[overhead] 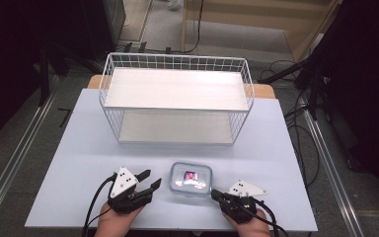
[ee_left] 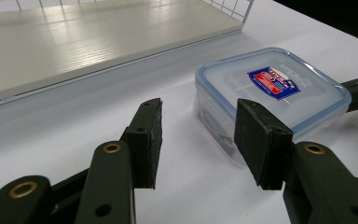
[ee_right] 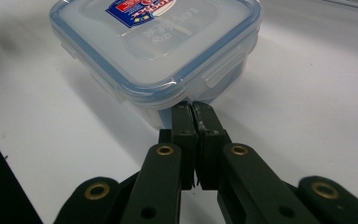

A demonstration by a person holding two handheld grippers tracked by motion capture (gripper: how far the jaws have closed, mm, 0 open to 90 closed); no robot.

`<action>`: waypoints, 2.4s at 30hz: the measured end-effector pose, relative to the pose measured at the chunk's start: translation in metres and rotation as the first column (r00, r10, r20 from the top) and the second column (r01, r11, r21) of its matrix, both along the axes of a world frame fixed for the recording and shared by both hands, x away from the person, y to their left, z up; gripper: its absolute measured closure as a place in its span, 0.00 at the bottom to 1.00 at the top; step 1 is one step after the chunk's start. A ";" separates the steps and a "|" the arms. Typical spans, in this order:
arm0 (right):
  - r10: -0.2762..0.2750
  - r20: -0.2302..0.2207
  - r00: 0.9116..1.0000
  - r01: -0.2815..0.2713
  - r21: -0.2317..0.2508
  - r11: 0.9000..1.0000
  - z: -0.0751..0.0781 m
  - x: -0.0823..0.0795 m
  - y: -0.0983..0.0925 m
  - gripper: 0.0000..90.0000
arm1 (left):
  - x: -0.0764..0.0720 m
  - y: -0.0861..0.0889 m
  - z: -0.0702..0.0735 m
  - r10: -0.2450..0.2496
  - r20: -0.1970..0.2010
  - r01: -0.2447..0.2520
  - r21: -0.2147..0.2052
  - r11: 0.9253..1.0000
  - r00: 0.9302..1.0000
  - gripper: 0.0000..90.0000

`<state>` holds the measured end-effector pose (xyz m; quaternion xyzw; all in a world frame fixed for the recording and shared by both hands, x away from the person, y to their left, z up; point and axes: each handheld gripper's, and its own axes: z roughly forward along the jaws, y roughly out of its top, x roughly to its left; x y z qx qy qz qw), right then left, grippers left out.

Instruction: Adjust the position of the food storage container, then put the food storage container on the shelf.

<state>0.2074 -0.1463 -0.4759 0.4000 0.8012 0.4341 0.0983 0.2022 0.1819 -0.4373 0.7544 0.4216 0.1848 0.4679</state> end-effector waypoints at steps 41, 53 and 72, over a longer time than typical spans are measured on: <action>-0.067 -0.191 0.979 0.114 0.244 0.963 0.006 0.028 0.003 0.19 | 0.043 -0.032 -0.023 -0.194 -0.310 0.126 -0.227 0.966 0.931 0.30; -0.030 -0.315 0.948 0.146 0.352 0.924 -0.006 0.037 0.002 0.35 | 0.053 -0.026 -0.031 -0.228 -0.378 0.113 -0.302 0.946 0.897 0.36; -0.011 -0.268 0.963 0.118 0.387 0.915 0.001 0.023 -0.007 0.55 | 0.032 -0.021 -0.022 -0.237 -0.314 0.151 -0.274 0.950 0.920 0.53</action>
